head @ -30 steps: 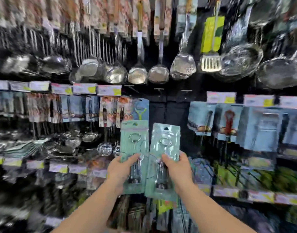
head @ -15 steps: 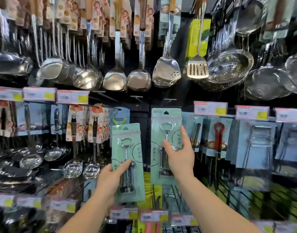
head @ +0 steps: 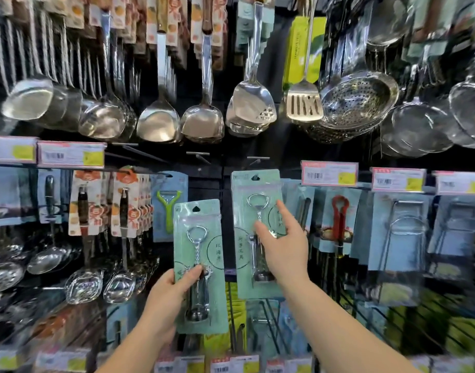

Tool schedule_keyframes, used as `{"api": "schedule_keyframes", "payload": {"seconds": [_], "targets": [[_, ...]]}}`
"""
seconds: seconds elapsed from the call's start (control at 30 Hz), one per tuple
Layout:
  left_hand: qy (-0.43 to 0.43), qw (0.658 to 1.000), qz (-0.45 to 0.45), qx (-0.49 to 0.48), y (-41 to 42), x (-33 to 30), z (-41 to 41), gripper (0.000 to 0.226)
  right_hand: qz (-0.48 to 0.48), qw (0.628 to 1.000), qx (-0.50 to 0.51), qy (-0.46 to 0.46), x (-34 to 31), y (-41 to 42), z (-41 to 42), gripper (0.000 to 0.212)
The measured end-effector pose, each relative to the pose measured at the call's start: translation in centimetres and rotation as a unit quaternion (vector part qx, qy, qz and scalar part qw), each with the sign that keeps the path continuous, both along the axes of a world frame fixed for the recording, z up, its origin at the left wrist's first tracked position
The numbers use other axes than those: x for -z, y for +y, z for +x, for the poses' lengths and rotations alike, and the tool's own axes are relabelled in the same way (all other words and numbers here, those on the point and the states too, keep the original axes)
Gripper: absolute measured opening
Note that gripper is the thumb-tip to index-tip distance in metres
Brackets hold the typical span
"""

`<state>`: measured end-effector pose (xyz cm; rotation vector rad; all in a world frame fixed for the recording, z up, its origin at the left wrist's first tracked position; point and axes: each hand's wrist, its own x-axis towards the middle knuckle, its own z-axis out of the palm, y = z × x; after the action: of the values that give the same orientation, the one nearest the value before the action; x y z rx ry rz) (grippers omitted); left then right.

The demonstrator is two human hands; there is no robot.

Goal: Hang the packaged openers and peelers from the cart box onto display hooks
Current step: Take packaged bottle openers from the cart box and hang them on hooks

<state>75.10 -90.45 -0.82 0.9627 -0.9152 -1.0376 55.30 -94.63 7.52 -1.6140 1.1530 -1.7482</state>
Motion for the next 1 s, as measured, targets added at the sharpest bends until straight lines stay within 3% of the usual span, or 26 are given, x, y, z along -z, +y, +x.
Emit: {"api": "schedule_keyframes", "payload": {"seconds": [0.13, 0.27, 0.4, 0.57, 0.67, 0.8, 0.93, 1.0], "targets": [[-0.015, 0.999, -0.033, 0.02, -0.7, -0.3, -0.7, 0.072, 0.026, 0.999, -0.014, 0.037, 0.2, -0.7, 0.3, 0.056], [-0.036, 0.997, -0.062, 0.02, -1.2, -1.6, -3.0, 0.066, 0.027, 0.988, 0.074, 0.129, 1.1, -0.5, 0.8, 0.051], [-0.068, 0.994, -0.082, 0.007, -1.3, -3.6, -5.7, 0.051, -0.068, 0.998, 0.007, 0.015, 2.6, 1.4, 0.9, 0.033], [-0.096, 0.991, -0.09, -0.024, -1.5, -5.5, -8.0, 0.035, -0.061, 0.997, -0.024, 0.028, 2.8, 2.4, 0.9, 0.053], [-0.086, 0.993, -0.075, -0.033, -1.6, -6.2, -8.8, 0.027, -0.061, 0.998, -0.028, 0.02, 2.1, 1.7, 0.3, 0.049], [-0.09, 0.993, -0.058, -0.043, -2.1, -6.4, -8.8, 0.041, -0.044, 0.998, -0.029, 0.039, 1.6, 0.8, 0.2, 0.054], [-0.086, 0.996, 0.006, -0.036, -3.3, -6.9, -8.7, 0.092, -0.024, 0.998, -0.014, 0.055, 1.5, -0.5, 0.5, 0.054], [-0.108, 0.991, 0.009, -0.076, -4.2, -7.0, -8.5, 0.082, -0.002, 0.998, -0.013, 0.061, 1.3, -1.3, 0.7, 0.054]]}}
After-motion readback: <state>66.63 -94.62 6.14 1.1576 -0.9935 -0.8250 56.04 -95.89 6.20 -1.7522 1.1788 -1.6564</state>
